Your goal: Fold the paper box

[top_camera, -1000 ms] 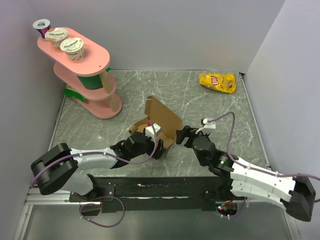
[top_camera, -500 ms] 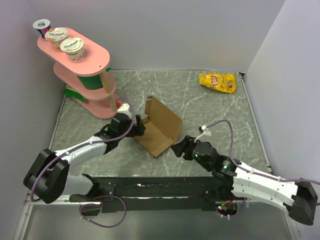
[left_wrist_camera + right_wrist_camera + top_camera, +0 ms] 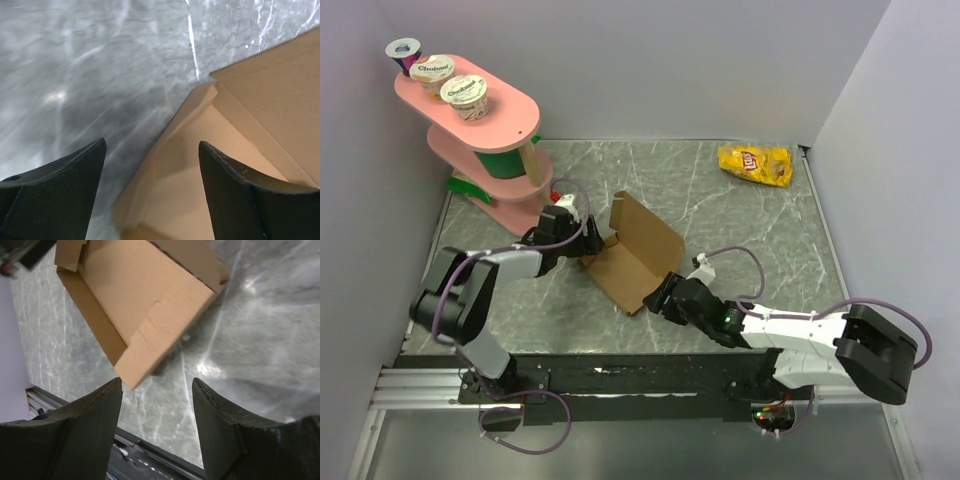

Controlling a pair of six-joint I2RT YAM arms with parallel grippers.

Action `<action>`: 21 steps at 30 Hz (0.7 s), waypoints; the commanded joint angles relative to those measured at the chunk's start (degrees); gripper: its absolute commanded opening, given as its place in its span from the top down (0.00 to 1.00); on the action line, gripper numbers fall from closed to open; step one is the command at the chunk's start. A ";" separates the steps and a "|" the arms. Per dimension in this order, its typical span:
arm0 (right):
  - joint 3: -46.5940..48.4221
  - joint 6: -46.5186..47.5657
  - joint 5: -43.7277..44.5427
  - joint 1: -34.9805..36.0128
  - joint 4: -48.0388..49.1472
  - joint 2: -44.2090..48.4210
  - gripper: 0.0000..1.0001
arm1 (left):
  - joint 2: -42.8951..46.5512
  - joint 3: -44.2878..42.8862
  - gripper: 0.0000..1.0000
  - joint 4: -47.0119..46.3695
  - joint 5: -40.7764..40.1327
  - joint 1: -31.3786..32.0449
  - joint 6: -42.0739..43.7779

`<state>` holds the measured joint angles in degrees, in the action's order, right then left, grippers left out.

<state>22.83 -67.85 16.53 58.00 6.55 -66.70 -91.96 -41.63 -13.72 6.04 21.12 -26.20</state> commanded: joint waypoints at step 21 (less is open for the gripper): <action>-5.95 7.81 1.93 -13.25 -17.95 21.76 0.37 | 13.82 18.33 0.21 -12.66 3.99 13.94 -16.78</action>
<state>18.06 -65.65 19.20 49.45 -5.67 -51.20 -82.63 -24.45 -26.37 13.43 33.58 -38.74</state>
